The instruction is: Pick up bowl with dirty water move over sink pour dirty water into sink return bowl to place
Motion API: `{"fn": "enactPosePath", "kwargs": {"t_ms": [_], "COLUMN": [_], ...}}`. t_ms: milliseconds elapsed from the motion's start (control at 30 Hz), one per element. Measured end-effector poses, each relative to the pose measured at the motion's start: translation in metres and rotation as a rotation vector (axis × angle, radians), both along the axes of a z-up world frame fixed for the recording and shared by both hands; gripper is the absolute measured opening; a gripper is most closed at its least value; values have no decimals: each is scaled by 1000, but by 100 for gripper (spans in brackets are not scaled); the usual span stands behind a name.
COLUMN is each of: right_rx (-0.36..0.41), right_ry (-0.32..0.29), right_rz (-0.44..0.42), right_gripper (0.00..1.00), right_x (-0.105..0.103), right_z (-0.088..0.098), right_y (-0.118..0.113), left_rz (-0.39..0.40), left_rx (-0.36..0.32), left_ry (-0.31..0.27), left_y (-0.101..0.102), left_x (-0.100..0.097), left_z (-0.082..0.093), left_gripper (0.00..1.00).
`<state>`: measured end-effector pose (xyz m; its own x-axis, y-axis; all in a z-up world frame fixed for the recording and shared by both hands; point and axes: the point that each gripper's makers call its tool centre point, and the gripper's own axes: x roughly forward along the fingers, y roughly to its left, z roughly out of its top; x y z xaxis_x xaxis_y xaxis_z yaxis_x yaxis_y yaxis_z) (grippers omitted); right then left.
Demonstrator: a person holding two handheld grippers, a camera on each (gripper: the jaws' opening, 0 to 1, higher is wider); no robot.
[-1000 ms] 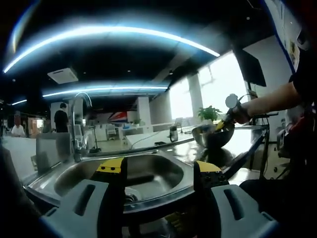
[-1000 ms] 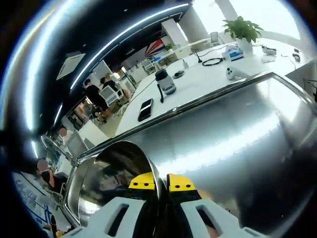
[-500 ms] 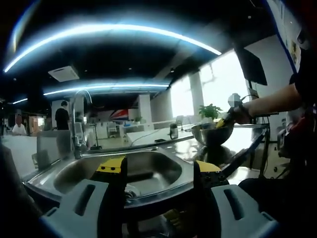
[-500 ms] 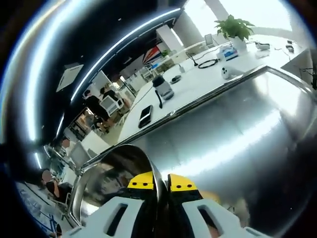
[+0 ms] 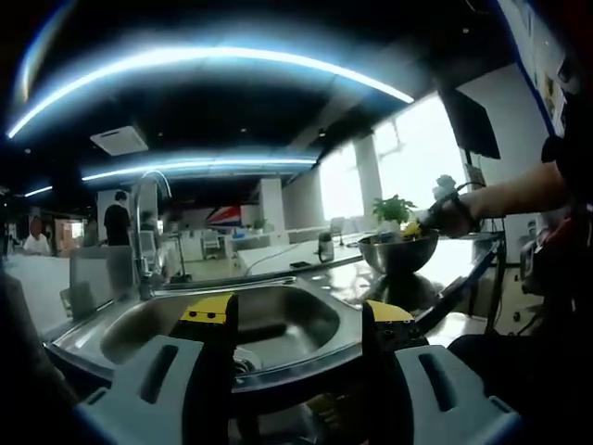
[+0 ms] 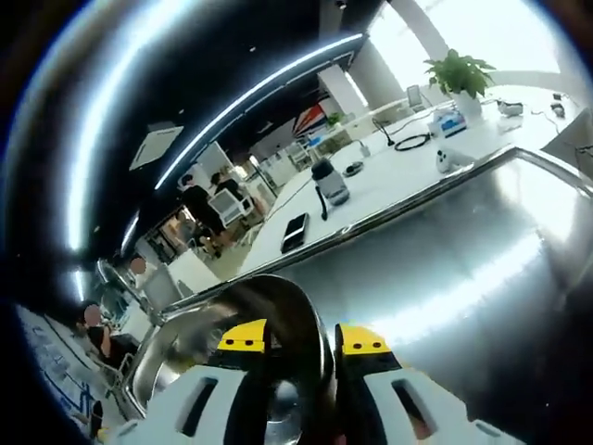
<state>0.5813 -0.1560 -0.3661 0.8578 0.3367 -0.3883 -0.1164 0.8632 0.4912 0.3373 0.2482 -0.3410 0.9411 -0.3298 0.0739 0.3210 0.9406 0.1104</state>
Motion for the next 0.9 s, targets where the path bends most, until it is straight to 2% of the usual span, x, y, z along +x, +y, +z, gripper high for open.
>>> {"fn": "enactPosePath", "kwargs": {"t_ms": [167,267,333,400,533,567,667,733,800,833,867,900], "right_rx": [-84,-24,20,10,-105,-141,-181,-142,-157,-207,-277,-363], "right_ry": [-106,-209,-227,-287,-400,-424,-489,-505,-529,-538,-546,-606], "right_rz": [49,-42,-49,-40,-36,-13,-16,-7,26,65,93,83], "right_gripper": [32,34,34,34,38,39,39,39,40,41,35,35], "right_x": [-12,-17,-27,-34,-53,-59,-80,-98,-111,-116,-121,-133], "right_z": [15,36,41,49,61,63,70,71,71,70,69,74], "right_y": [9,-5,-5,-7,-7,-6,-8,-6,-1,3,4,-6], "left_rz": [-3,-2,-8,-20,-22,-21,-16,-11,-7,-5,-3,-1], "left_rx": [-8,-9,-40,-83,-68,-66,-61,-59,-70,-76,-69,-58], "left_ry": [2,0,1,11,12,11,3,2,2,1,-1,-7], "left_y": [-1,0,-1,-2,-5,-6,-5,-4,-2,-2,-3,-3], "left_x": [0,0,2,3,4,5,6,7,9,11,12,15], "left_z": [0,1,3,3,3,4,8,10,12,14,15,22], "left_gripper": [53,53,53,53,53,53,53,53,53,53,53,53]}}
